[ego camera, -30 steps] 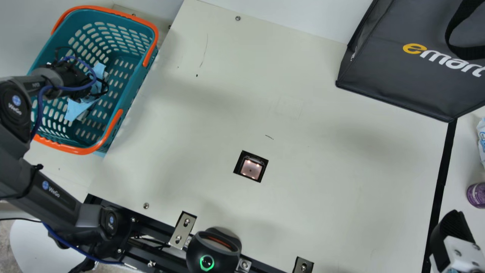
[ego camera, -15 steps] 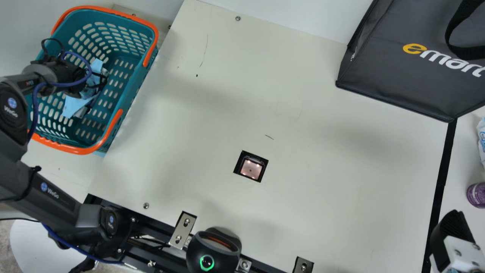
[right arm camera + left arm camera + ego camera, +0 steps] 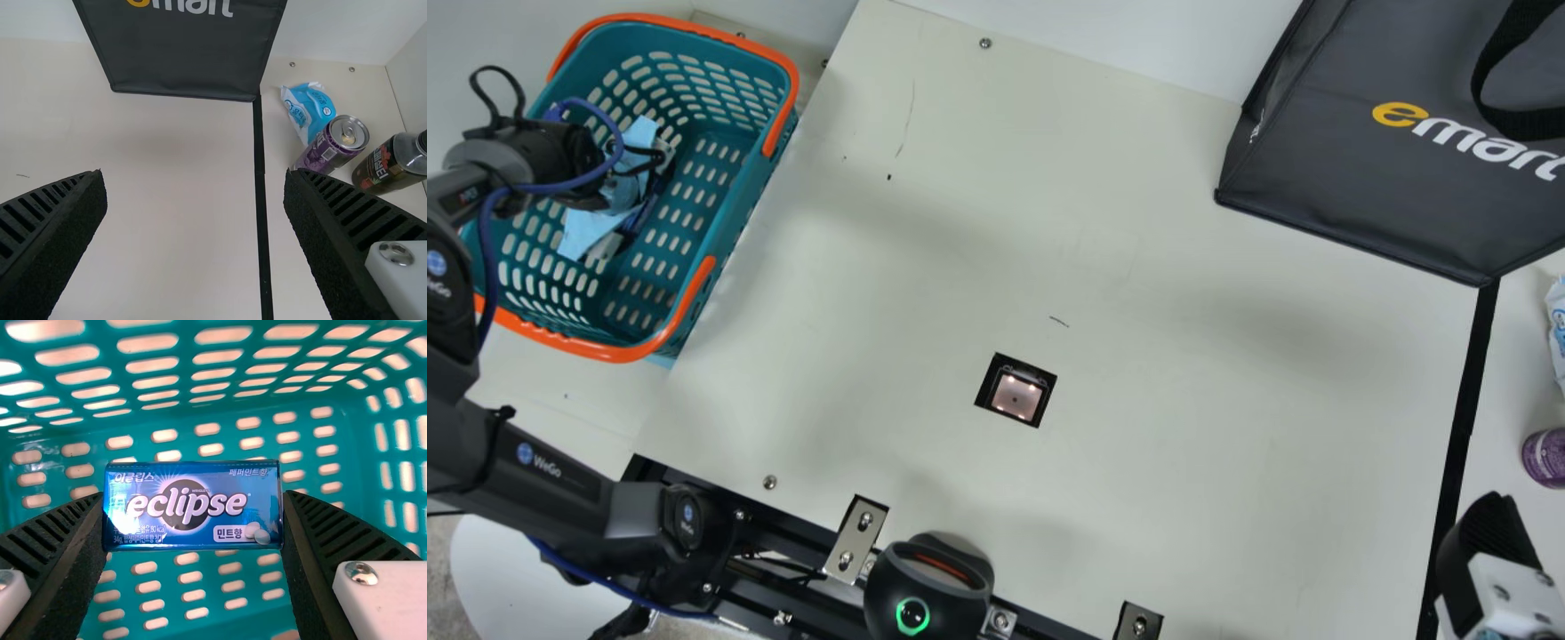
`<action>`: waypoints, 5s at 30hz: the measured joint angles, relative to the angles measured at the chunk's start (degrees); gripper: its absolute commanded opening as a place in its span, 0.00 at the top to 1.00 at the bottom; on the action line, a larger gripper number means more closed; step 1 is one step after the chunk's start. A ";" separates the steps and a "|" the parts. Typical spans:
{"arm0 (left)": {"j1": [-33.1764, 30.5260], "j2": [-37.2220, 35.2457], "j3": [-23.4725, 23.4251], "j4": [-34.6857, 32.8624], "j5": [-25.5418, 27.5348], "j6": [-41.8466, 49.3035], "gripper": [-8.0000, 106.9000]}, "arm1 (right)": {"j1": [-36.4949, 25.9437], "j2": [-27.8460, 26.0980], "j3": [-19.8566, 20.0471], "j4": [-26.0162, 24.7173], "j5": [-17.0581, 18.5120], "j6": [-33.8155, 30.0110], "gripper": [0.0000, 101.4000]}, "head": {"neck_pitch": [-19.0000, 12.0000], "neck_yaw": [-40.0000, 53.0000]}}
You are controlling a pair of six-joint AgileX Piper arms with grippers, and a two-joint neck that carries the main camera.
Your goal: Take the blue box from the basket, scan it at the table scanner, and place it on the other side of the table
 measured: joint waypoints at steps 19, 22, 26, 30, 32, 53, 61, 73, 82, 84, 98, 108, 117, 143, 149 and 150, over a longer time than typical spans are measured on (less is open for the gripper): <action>-0.67 -8.75 -5.15 -10.45 6.53 13.23 1.00 | 0.00 0.00 0.00 0.04 -0.05 0.00 0.06 | 0.09 -0.09; -1.33 -10.29 -5.97 -11.09 7.31 14.08 1.00 | 0.00 0.00 0.00 0.04 -0.05 0.00 0.06 | 0.09 -0.09; -2.05 -12.74 -6.58 -11.61 8.26 14.87 1.00 | 0.00 0.00 0.00 0.04 -0.05 0.00 0.06 | 0.09 0.00; -2.95 -15.01 -7.16 -11.90 9.10 15.80 1.00 | 0.00 0.00 0.00 0.04 -0.05 0.00 0.06 | 0.00 0.00; -3.44 -16.28 -7.39 -11.79 9.55 16.19 1.00 | 0.00 0.00 0.00 0.04 -0.05 0.00 0.06 | 0.00 -0.09; -16.05 -26.40 -6.97 -12.61 13.88 24.81 1.00 | 0.00 0.00 0.00 0.04 -0.05 0.00 0.06 | 0.09 0.00; -23.82 -27.89 -6.04 -12.33 14.66 27.17 1.00 | 0.00 0.00 0.00 0.10 -0.05 0.00 0.06 | 0.09 0.00; -36.25 -25.02 -5.41 -12.51 16.83 28.40 1.00 | 0.00 0.00 0.00 0.10 -0.05 0.00 0.06 | 0.09 0.00; -44.07 -21.89 -4.00 -13.47 18.77 28.28 1.00 | 0.00 0.00 0.00 0.10 -0.05 0.00 0.06 | 0.00 -0.09; -45.73 -21.18 -3.58 -13.61 18.99 27.99 1.00 | 0.00 0.00 0.00 0.10 -0.05 0.00 0.06 | 0.09 -0.09; -55.59 -17.44 -1.39 -14.05 20.35 25.48 1.00 | 0.00 0.00 0.00 0.10 -0.05 0.00 0.06 | 0.09 0.00; -62.23 -16.28 -0.90 -14.46 21.23 23.19 1.00 | 0.00 0.00 0.00 0.10 -0.09 0.00 0.06 | 0.09 0.00; -64.10 -16.28 -0.77 -13.51 21.23 21.91 1.00 | 0.00 0.00 0.00 0.10 -0.09 0.00 0.06 | 0.09 0.00; -65.26 -23.23 2.72 -16.86 22.33 20.07 1.00 | 0.00 0.00 0.00 0.10 -0.09 0.00 0.06 | 0.00 0.00; -67.34 -23.23 1.91 -18.22 23.72 20.01 1.00 | 0.00 0.00 0.00 0.10 -0.09 0.00 0.06 | 0.09 0.00; -67.69 -23.09 1.65 -18.55 24.53 20.42 1.00 | 0.00 0.00 0.00 0.10 -0.09 0.00 0.06 | 0.00 -0.09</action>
